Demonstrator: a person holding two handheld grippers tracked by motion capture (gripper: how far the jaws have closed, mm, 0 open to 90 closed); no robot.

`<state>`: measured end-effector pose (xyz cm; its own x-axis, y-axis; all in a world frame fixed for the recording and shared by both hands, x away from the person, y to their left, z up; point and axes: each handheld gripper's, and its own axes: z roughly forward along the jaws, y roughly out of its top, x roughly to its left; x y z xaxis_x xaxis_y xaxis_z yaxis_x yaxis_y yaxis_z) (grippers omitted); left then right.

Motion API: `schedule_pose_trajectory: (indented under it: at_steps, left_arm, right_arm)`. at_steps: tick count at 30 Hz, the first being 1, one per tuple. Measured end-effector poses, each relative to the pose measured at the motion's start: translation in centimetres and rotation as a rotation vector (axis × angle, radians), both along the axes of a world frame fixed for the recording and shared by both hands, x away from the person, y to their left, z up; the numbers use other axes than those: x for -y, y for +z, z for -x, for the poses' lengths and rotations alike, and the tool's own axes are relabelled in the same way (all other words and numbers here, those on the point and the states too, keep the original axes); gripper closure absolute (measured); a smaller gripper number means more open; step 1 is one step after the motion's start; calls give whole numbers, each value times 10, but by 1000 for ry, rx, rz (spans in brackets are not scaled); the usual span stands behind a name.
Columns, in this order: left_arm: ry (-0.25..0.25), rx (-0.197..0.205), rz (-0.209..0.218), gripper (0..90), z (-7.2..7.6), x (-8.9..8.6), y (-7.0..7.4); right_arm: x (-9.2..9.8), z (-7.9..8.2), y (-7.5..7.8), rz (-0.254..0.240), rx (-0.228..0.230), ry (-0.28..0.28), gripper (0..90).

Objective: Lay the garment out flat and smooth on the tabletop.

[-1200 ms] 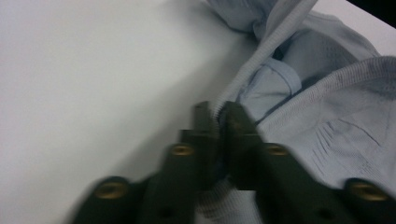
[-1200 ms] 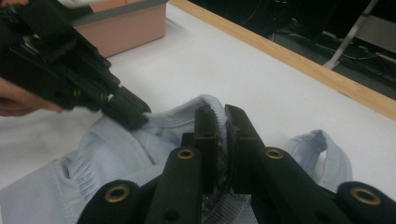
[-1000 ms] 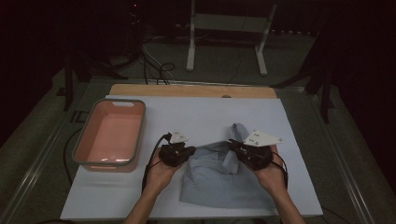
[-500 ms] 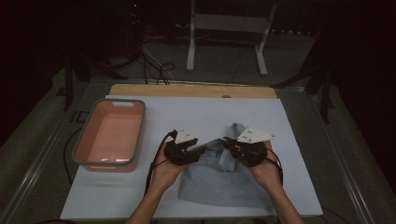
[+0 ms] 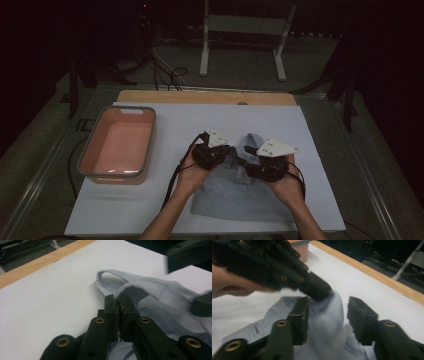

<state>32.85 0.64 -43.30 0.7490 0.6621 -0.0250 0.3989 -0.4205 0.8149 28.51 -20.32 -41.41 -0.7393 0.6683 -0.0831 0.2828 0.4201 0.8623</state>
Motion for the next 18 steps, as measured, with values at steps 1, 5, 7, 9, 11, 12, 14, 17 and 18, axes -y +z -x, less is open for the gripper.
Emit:
schedule_pose_trajectory:
  at_steps: [1,5,7,9,11,12,14,17,18]
  left_arm:
    - [6,-3,2,877,-1,-1,0]
    - [36,-4,8,880,-3,-3,1]
    - [45,-11,15,881,-4,-4,0]
    - [46,-12,10,881,-4,-4,0]
    - [46,-13,15,879,-3,-3,0]
    - [39,-15,18,874,-2,-3,1]
    - [22,-15,27,838,0,-4,2]
    - [6,-15,33,766,4,-5,4]
    - [2,-16,34,745,4,-5,4]
  right_arm:
    - [3,2,-2,2,-10,-6,461]
    - [7,9,-12,37,-48,-18,430]
    - [7,10,-17,39,-74,-10,442]
    - [6,10,-22,48,-97,-1,476]
    - [4,9,-26,56,-109,13,618]
    - [3,8,-26,61,-110,21,667]
    - [2,7,-26,62,-110,15,791]
    - [1,4,-26,47,-101,6,848]
    - [2,4,-25,52,-99,2,849]
